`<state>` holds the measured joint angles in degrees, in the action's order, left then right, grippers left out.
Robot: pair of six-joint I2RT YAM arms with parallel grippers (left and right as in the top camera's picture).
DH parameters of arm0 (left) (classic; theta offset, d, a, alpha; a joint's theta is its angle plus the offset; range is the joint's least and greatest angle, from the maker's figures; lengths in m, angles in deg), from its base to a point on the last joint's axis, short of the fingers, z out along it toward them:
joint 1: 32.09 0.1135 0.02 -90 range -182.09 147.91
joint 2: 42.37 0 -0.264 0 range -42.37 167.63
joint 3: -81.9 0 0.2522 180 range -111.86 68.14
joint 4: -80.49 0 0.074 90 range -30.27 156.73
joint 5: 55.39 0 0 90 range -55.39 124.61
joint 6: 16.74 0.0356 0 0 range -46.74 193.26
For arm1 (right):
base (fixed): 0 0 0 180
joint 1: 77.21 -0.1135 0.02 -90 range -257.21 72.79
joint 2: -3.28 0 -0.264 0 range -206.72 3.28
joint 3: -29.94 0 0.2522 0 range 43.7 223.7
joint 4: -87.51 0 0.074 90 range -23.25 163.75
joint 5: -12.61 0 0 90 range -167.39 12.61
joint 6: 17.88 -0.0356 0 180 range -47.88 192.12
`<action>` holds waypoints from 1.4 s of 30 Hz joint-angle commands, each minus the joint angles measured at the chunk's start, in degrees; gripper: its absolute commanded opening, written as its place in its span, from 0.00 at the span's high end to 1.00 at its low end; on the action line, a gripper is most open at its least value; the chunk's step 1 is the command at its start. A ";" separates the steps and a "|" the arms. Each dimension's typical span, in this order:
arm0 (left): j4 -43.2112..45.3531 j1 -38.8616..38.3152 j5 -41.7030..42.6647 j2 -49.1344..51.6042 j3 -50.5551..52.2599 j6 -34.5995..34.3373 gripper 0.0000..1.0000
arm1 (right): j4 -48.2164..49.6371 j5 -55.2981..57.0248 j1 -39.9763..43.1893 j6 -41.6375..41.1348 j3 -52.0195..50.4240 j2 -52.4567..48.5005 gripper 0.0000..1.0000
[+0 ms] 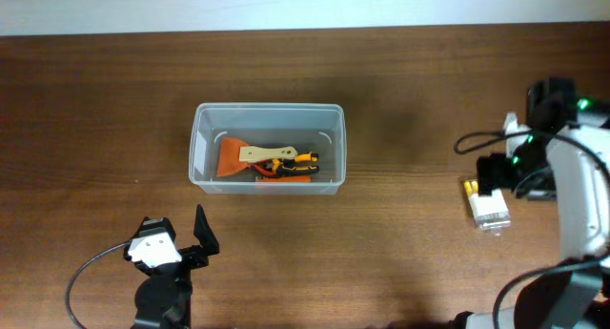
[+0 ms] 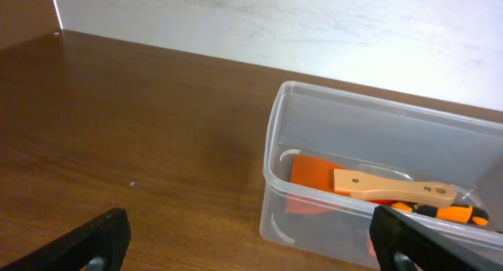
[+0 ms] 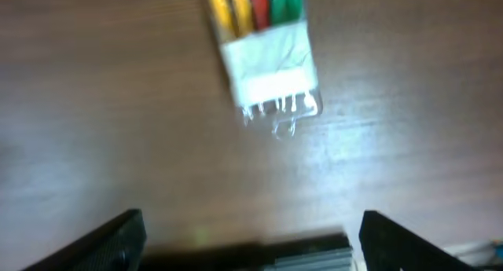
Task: Pack container
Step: 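Release scraper and move right gripper toward the marker pack, then lower right gripper onto the clear marker pack and grasp it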
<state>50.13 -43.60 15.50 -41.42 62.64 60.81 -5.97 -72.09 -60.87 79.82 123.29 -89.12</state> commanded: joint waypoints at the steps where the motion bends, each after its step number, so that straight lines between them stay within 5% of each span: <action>1: -0.11 -0.24 -0.20 -0.17 0.17 0.50 0.01 | 4.42 1.86 1.66 0.17 -7.30 0.96 0.13; 21: -0.11 -0.22 -0.20 -0.17 0.15 0.50 0.01 | 22.03 2.05 3.85 8.76 -13.31 -4.17 0.02; 35: -0.11 -0.24 -0.22 -0.17 0.17 0.50 0.01 | 26.49 1.20 4.00 8.20 -13.33 -16.68 0.08; 42: -0.11 -0.24 -0.20 -0.17 0.15 0.50 0.01 | 26.88 1.16 4.00 7.89 -13.33 -19.32 0.24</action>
<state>50.13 -43.60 15.50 -41.42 62.64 60.81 20.21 -71.94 -57.16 88.43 110.29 -105.79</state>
